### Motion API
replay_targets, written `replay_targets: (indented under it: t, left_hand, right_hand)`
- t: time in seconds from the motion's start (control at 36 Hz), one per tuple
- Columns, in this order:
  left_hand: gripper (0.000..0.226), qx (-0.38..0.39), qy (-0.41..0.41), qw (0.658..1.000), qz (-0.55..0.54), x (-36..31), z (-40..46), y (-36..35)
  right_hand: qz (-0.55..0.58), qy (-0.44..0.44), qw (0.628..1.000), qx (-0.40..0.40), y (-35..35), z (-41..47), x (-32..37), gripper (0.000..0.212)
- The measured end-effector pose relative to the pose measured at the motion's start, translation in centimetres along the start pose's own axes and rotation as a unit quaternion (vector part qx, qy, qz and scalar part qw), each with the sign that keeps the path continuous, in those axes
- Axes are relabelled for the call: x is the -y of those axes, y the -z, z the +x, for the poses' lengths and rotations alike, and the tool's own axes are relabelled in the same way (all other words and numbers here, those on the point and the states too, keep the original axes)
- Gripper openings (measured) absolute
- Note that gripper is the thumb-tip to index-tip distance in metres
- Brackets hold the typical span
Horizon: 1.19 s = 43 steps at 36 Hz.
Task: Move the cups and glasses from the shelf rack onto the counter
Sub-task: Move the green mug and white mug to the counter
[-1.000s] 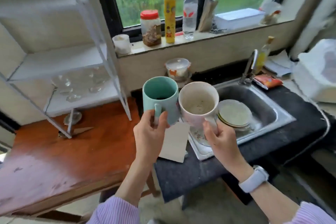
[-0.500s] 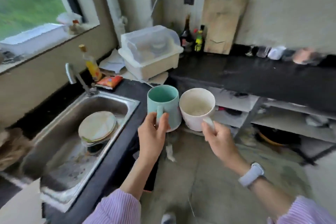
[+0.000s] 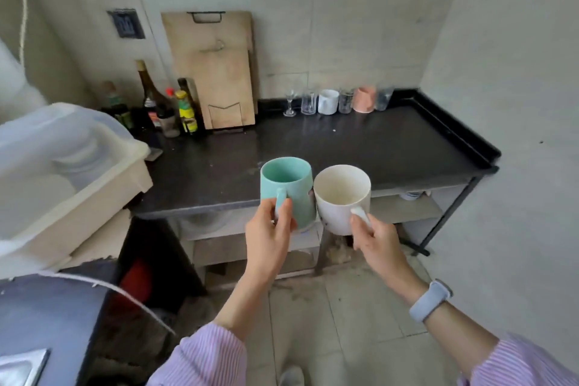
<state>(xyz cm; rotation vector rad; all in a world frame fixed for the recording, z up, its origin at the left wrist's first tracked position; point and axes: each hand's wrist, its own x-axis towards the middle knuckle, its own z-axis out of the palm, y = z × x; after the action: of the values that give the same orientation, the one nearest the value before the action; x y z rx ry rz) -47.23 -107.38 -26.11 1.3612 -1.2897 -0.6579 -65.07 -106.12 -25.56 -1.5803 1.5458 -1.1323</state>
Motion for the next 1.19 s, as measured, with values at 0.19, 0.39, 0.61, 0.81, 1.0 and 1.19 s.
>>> replay_targets:
  t: [0.19, 0.39, 0.61, 0.81, 1.0, 1.19]
  left_hand:
    - [0.027, 0.026, 0.005, 1.000, 0.015, 2.7, 10.7, -3.8]
    - [0.029, 0.030, 0.060, 0.997, 0.044, 6.8, 19.2, -8.9]
    - [0.030, 0.030, 0.125, 0.990, 0.055, 12.4, 29.0, -15.4]
    - [0.026, -0.002, 0.194, 0.980, 0.037, 17.3, 37.5, -21.4]
    - [0.021, -0.013, 0.239, 0.971, 0.021, 21.8, 43.8, -24.3]
    - [0.020, -0.040, 0.251, 0.967, -0.017, 25.0, 47.6, -25.0]
  right_hand:
    - [0.014, -0.043, 0.999, 0.004, -1.4, 11.4, -2.3, 0.039]
    - [0.017, -0.079, 0.996, 0.032, -2.2, 20.2, -5.8, 0.036]
    - [0.013, -0.111, 0.992, 0.054, -3.5, 33.1, -11.4, 0.038]
    - [0.002, -0.127, 0.985, 0.114, -5.2, 44.9, -16.7, 0.039]
    - [0.012, -0.153, 0.977, 0.147, -7.6, 53.1, -20.3, 0.035]
    - [0.026, -0.150, 0.971, 0.183, -10.5, 58.2, -21.9, 0.037]
